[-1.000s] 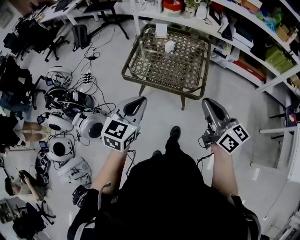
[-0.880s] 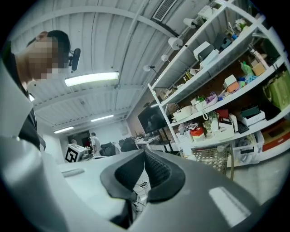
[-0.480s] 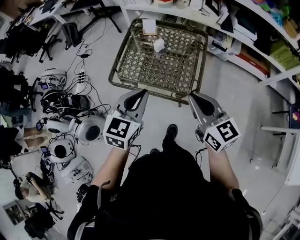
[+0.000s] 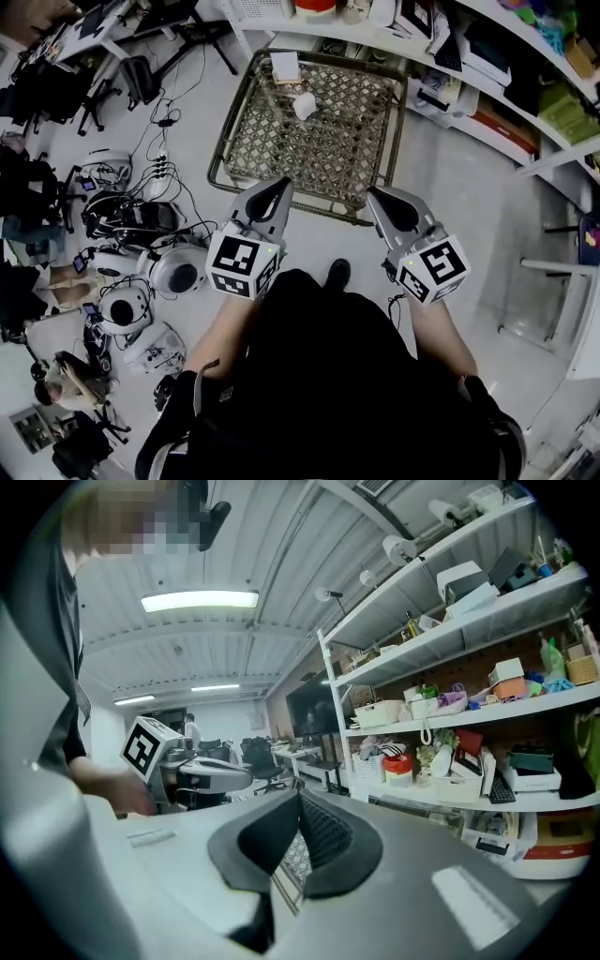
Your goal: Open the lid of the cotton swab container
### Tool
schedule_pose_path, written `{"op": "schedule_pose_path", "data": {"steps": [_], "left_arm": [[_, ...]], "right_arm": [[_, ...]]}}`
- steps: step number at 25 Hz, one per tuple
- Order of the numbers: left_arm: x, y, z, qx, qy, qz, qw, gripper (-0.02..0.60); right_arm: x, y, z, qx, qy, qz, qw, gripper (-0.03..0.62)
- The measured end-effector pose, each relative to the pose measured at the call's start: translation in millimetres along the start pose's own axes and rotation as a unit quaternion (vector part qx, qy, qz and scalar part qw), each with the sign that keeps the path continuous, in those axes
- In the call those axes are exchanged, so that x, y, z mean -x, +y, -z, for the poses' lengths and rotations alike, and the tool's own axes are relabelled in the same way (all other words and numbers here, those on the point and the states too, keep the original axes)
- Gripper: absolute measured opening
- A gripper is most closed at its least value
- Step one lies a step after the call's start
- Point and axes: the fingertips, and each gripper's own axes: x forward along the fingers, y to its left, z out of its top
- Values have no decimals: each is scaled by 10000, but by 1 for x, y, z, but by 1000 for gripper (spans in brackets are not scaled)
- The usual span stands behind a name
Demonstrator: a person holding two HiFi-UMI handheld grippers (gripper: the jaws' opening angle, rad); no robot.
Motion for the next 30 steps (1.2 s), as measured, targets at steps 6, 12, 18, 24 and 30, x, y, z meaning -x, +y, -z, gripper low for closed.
{"op": "schedule_pose_path", "data": {"steps": [6, 12, 18, 24, 30], "left_arm": [[-14, 16, -3, 83, -77, -20, 9999, 6], [-36, 52, -5, 293, -142, 177, 9993, 8], [-66, 104, -13, 202, -135, 507, 9984, 8], [-93, 148, -16, 130, -81, 987, 9950, 8], [-118, 175, -10, 55, 4, 1099, 9939, 9]], "right_arm": [[-13, -15, -3, -47, 30, 28, 10000, 12], [-48, -30, -9, -119, 67, 119, 9998, 12], [-101, -47, -25, -283, 36, 350, 9990, 12], [-154, -58, -35, -440, 19, 673, 9968, 12], [-182, -78, -30, -400, 63, 1094, 9932, 12]]}}
